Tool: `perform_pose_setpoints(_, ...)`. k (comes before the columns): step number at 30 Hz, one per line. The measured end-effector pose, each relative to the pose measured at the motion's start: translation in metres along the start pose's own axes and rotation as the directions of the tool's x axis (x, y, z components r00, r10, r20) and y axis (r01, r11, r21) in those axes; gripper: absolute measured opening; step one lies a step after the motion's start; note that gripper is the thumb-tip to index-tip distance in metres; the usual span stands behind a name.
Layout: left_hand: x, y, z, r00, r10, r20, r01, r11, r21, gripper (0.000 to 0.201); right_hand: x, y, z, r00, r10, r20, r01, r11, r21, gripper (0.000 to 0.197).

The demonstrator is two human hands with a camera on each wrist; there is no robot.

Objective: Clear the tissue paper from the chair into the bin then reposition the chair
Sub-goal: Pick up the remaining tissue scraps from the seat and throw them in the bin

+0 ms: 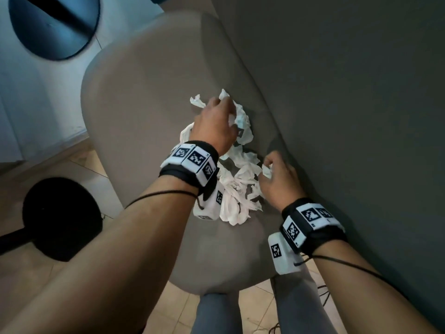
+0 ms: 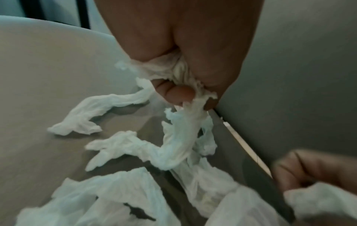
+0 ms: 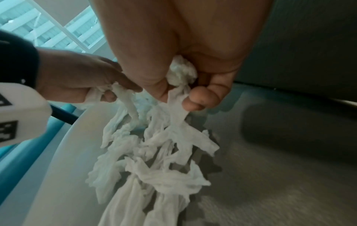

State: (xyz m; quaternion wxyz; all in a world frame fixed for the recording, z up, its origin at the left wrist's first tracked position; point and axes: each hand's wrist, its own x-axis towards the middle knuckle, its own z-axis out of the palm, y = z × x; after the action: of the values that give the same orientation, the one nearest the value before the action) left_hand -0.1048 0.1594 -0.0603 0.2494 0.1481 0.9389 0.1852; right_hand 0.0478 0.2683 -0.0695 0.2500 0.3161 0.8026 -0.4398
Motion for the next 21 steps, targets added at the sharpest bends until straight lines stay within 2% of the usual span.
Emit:
perform_pose_setpoints(3,0.009,0.000,0.016,0.987,0.058,0.148,-0.071,0.994,0.086,0.044,0.003,-0.002,0.006,0.996,0.015,0.083,-0.014,1.000,-0.015,0.034)
perform_pose_setpoints(5,0.011,-0.004,0.023,0.980,0.072,0.184,-0.097,0.986,0.133,0.047,0.005,-0.003,0.009,0.995,-0.001,0.101,0.003,1.000,-0.022,0.043)
perform_pose_setpoints(8,0.014,-0.007,0.021,0.987,0.086,0.140,-0.107,0.982,0.154,0.034,0.010,-0.002,0.016,0.996,-0.032,0.080,0.038,0.996,-0.083,0.033)
perform_pose_setpoints(10,0.013,-0.008,0.015,0.995,0.080,0.053,-0.084,0.993,0.082,0.025,0.014,-0.003,0.017,0.998,-0.025,0.051,0.031,0.992,-0.126,0.025)
perform_pose_setpoints(13,0.004,-0.011,-0.004,0.996,-0.012,-0.094,0.002,0.994,-0.113,0.024,0.016,-0.008,0.012,1.000,-0.010,0.002,0.010,0.993,-0.114,0.022)
perform_pose_setpoints(16,-0.011,-0.022,-0.028,0.968,-0.141,-0.208,0.071,0.947,-0.314,0.018,0.015,-0.012,-0.001,0.989,-0.095,-0.110,0.087,0.993,-0.078,0.005)
perform_pose_setpoints(19,-0.026,-0.038,-0.041,0.932,-0.290,-0.216,0.165,0.873,-0.459,0.009,0.012,-0.016,-0.015,0.980,-0.105,-0.172,0.095,0.993,-0.063,0.019)
perform_pose_setpoints(21,-0.029,-0.048,-0.043,0.912,-0.364,-0.191,0.236,0.845,-0.479,0.007,0.013,-0.020,-0.021,0.980,-0.090,-0.177,0.086,0.996,-0.033,0.024)
